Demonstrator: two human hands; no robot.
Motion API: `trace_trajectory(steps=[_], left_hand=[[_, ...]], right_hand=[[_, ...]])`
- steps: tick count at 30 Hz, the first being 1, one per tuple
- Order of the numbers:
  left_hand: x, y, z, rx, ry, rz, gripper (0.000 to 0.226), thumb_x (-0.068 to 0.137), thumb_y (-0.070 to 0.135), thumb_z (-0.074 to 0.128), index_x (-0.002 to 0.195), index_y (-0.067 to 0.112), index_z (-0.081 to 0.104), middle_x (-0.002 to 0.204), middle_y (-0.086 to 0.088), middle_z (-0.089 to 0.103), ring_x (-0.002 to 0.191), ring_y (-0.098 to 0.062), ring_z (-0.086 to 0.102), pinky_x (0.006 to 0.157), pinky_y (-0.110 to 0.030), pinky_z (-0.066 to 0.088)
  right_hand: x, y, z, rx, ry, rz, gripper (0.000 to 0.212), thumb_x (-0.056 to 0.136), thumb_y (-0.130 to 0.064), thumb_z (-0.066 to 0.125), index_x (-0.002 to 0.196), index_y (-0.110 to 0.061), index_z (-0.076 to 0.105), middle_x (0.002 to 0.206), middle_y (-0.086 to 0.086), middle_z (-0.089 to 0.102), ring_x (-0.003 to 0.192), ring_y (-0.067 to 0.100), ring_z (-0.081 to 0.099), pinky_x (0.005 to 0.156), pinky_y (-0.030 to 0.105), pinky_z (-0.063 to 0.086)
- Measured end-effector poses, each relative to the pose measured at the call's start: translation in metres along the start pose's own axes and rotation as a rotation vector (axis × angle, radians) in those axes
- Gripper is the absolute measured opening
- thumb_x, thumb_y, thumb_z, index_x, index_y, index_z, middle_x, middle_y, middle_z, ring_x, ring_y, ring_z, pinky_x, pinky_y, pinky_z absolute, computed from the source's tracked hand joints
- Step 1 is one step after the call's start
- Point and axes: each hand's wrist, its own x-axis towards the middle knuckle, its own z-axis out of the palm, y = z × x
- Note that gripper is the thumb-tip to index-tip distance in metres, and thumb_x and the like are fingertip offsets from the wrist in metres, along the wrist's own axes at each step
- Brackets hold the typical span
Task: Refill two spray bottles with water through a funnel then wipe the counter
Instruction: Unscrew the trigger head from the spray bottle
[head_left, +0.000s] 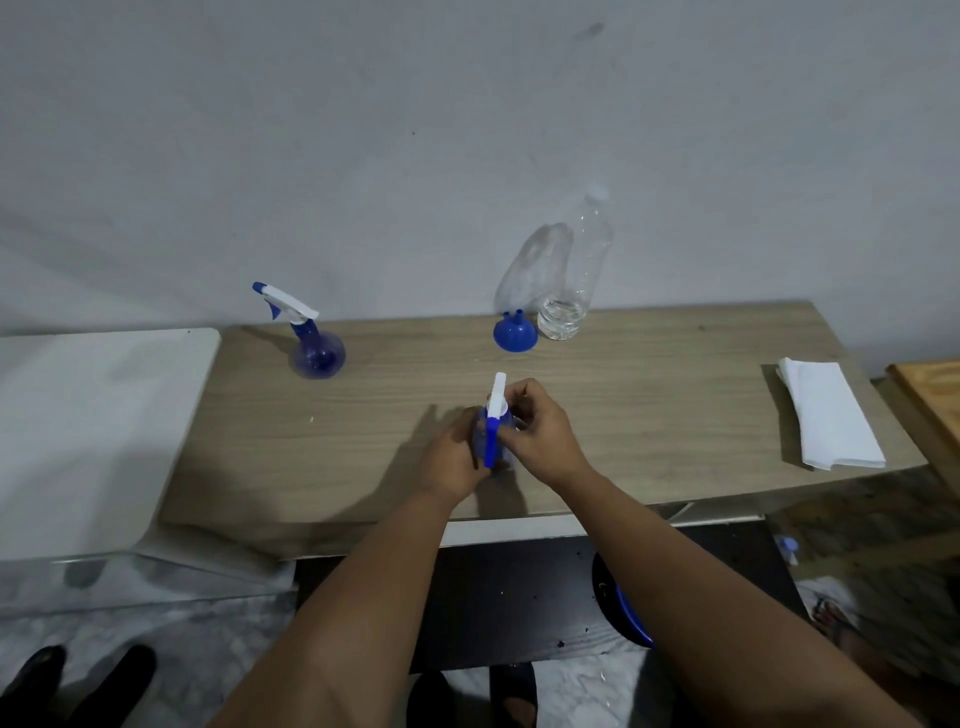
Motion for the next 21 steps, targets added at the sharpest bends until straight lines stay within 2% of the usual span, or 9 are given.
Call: trace_trajectory(steps=[2,4,7,9,11,15,17,19,21], left_hand=[[0.003,0.000,0.000,-0.010,-0.003,-0.023,0.030,0.092,0.021,0.071,0.119,0.025,0.059,0.093,0.015,0.062,0.079,-0.002,0.059,0.066,-0.018,0.049],[0.004,0.003,-0.002,-0.040,-0.031,-0.044,0.033,0.091,0.016,0.071,0.121,0.020,0.058,0.100,0.009,0.063,0.086,-0.009,0.060,0.076,-0.021,0.051],[0.006,0.001,-0.001,-0.073,-0.060,-0.045,0.051,0.069,0.038,0.079,0.115,0.032,0.058,0.112,0.002,0.069,0.102,-0.022,0.066,0.094,-0.042,0.053],[0.009,-0.001,0.001,-0.093,-0.072,-0.082,0.061,0.067,0.033,0.084,0.122,0.032,0.058,0.113,0.004,0.070,0.103,-0.019,0.067,0.095,-0.039,0.053],[0.004,0.006,-0.003,-0.072,-0.057,-0.093,0.065,0.069,0.024,0.087,0.125,0.032,0.055,0.112,0.008,0.070,0.101,-0.016,0.068,0.091,-0.034,0.053],[0.001,0.008,-0.006,-0.078,-0.062,-0.105,0.067,0.066,0.027,0.088,0.122,0.035,0.054,0.112,0.012,0.070,0.101,-0.013,0.066,0.093,-0.035,0.052],[0.002,0.006,-0.005,-0.079,-0.063,-0.100,0.070,0.062,0.032,0.090,0.122,0.035,0.054,0.113,0.012,0.070,0.101,-0.012,0.067,0.094,-0.041,0.054],[0.003,0.005,-0.003,-0.044,-0.065,-0.098,0.072,0.063,0.035,0.090,0.125,0.033,0.053,0.115,0.010,0.068,0.102,-0.013,0.066,0.093,-0.042,0.054],[0.002,0.005,-0.003,-0.048,-0.059,-0.100,0.074,0.064,0.036,0.090,0.127,0.033,0.051,0.115,0.010,0.068,0.101,-0.013,0.066,0.092,-0.040,0.054]], right_hand=[[-0.002,-0.001,0.000,0.020,0.007,-0.007,0.023,0.087,-0.001,0.080,0.105,-0.006,0.067,0.102,0.010,0.074,0.098,0.026,0.071,0.090,0.037,0.058],[-0.002,-0.005,-0.002,0.054,-0.005,0.012,0.022,0.088,-0.001,0.080,0.107,-0.005,0.071,0.104,0.010,0.075,0.102,0.024,0.072,0.095,0.040,0.058],[-0.001,-0.023,-0.011,0.187,0.047,0.043,0.025,0.089,0.007,0.076,0.110,-0.007,0.073,0.103,0.007,0.078,0.099,0.014,0.075,0.094,0.036,0.060],[0.006,-0.051,-0.021,0.316,0.105,0.020,0.026,0.091,0.013,0.070,0.112,-0.001,0.072,0.104,0.011,0.077,0.096,0.012,0.076,0.089,0.027,0.060],[0.018,-0.083,-0.034,0.367,0.151,-0.055,0.021,0.094,0.011,0.067,0.113,0.003,0.072,0.105,0.013,0.077,0.090,0.016,0.077,0.083,0.025,0.059],[0.041,-0.131,-0.071,0.429,0.286,-0.168,0.020,0.095,0.001,0.069,0.106,-0.016,0.075,0.103,0.013,0.077,0.081,0.021,0.070,0.074,0.031,0.059],[0.047,-0.124,-0.086,0.257,0.349,-0.172,0.018,0.093,-0.008,0.073,0.105,-0.021,0.076,0.095,0.008,0.076,0.075,0.013,0.065,0.070,0.027,0.056],[0.045,-0.089,-0.091,-0.057,0.352,-0.090,0.018,0.089,-0.012,0.071,0.104,-0.020,0.078,0.087,-0.001,0.076,0.070,0.002,0.063,0.069,0.023,0.051],[0.032,-0.035,-0.087,-0.330,0.285,0.075,0.015,0.088,-0.012,0.071,0.100,-0.016,0.080,0.085,0.003,0.076,0.076,0.009,0.068,0.072,0.026,0.046]])
